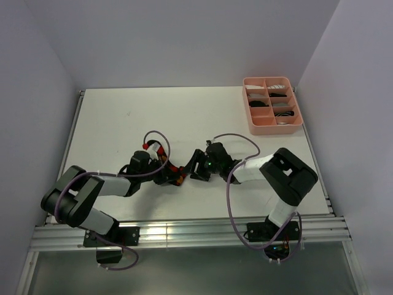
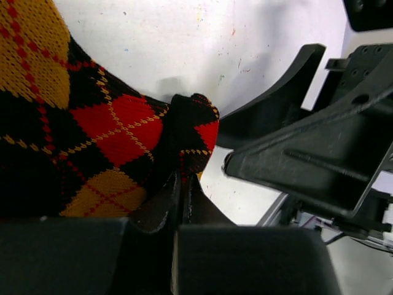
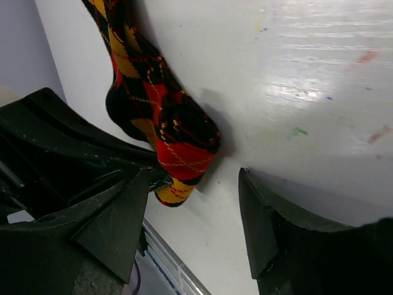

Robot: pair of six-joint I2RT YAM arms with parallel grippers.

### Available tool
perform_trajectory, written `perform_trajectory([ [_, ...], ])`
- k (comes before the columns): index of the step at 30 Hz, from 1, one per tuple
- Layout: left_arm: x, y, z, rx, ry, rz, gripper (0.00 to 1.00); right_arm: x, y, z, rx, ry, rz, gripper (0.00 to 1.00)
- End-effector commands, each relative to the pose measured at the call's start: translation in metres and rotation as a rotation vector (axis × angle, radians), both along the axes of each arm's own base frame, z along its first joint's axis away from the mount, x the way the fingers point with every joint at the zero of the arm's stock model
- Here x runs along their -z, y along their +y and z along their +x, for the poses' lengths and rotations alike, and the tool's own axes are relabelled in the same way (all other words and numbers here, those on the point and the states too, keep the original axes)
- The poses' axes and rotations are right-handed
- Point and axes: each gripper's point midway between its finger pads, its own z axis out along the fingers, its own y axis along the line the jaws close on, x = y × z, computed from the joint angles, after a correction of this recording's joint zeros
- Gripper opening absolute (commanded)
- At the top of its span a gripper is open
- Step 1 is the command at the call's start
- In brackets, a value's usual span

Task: Roll the socks
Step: Roll the sock at the center of the board.

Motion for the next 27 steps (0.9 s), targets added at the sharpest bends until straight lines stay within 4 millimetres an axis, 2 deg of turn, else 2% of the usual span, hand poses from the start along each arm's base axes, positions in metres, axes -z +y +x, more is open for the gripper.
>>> perform_trajectory([
  [1, 0.021, 0.007, -0.014, -0.002, 0.11, 0.006, 0.01, -0.008, 0.017, 0.003, -0.009, -0.031, 0.071, 0.67],
  [9, 0.027, 0.011, -0.012, -0.019, 0.169, -0.01, 0.01, 0.014, 0.019, 0.003, 0.018, 0.016, 0.076, 0.61],
  [13, 0.028, 0.014, -0.011, -0.03, 0.172, -0.009, 0.01, 0.023, 0.018, 0.003, 0.028, 0.034, 0.078, 0.54],
  [16, 0.029, 0.015, -0.011, -0.026, 0.176, -0.002, 0.01, 0.027, 0.019, 0.004, 0.025, 0.044, 0.084, 0.42],
  [17, 0.03, 0.015, -0.011, -0.025, 0.177, 0.0, 0.01, 0.027, 0.019, 0.005, 0.024, 0.043, 0.082, 0.3],
  [19, 0.03, 0.015, -0.009, -0.019, 0.167, 0.012, 0.01, 0.026, 0.018, 0.008, 0.022, 0.032, 0.065, 0.17],
  [20, 0.029, 0.015, -0.008, -0.018, 0.159, 0.017, 0.01, 0.026, 0.017, 0.008, 0.018, 0.03, 0.054, 0.06],
  [21, 0.03, 0.017, -0.008, -0.013, 0.155, 0.034, 0.01, 0.021, 0.017, 0.011, 0.013, 0.005, 0.045, 0.0],
  [26, 0.024, 0.022, 0.006, -0.011, 0.088, 0.113, 0.02, 0.011, 0.009, 0.02, -0.008, -0.009, -0.089, 0.0],
  [27, 0.022, 0.021, 0.008, -0.008, 0.073, 0.124, 0.11, 0.012, 0.006, 0.02, -0.019, -0.013, -0.126, 0.0],
])
